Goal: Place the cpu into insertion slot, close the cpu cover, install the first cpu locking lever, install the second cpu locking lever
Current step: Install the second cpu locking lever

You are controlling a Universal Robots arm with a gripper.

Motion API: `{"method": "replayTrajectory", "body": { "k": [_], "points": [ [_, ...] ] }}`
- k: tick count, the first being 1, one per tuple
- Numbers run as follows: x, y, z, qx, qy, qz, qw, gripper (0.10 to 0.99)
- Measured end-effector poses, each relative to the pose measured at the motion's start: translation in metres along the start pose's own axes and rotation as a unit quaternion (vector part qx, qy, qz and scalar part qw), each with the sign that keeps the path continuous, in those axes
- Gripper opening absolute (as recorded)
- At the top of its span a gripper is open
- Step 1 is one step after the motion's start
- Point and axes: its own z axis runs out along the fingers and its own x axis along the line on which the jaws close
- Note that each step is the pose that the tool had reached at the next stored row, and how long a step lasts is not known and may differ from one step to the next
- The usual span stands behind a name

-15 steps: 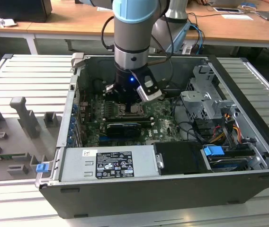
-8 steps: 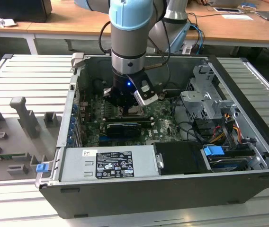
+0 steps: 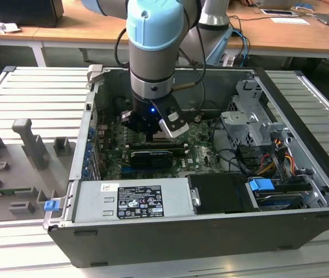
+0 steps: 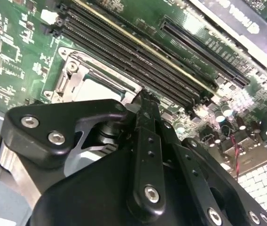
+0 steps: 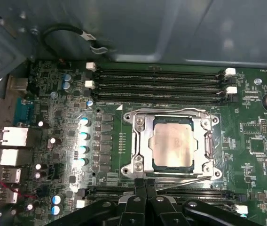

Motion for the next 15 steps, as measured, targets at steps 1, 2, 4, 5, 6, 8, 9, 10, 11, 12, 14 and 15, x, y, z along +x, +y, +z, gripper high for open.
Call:
{"method": "replayTrajectory", "body": {
  "k": [1, 2, 4, 5, 6, 8, 9, 10, 11, 12, 14, 15],
  "points": [
    [0.0014, -0.0011, 0.0001, -0.0023, 0.0005, -0.003, 1.0, 0.106],
    [0.0022, -0.0014, 0.0003, -0.0038, 0.0007, -0.004, 1.0, 0.106],
    [0.0048, -0.0022, 0.003, -0.0067, 0.0014, -0.008, 0.9999, 0.106],
    [0.0057, -0.0028, 0.0055, -0.0075, 0.0021, -0.011, 0.9999, 0.106],
    [0.0061, -0.0034, 0.0083, -0.0084, 0.0028, -0.015, 0.9999, 0.106],
    [0.0064, -0.0041, 0.0123, -0.009, 0.0037, -0.019, 0.9998, 0.106],
    [0.0067, -0.0045, 0.014, -0.0107, 0.0041, -0.022, 0.9997, 0.106],
    [0.0071, -0.0047, 0.0151, -0.0161, 0.0043, -0.024, 0.9996, 0.106],
    [0.0071, -0.0049, 0.0164, -0.0195, 0.0041, -0.024, 0.9995, 0.106],
    [0.0071, -0.0051, 0.0173, -0.022, 0.0039, -0.024, 0.9995, 0.106],
    [0.0074, -0.0055, 0.0195, -0.0259, 0.0036, -0.024, 0.9994, 0.106],
    [0.0078, -0.0056, 0.0203, -0.027, 0.0035, -0.024, 0.9994, 0.106]
  ]
}}
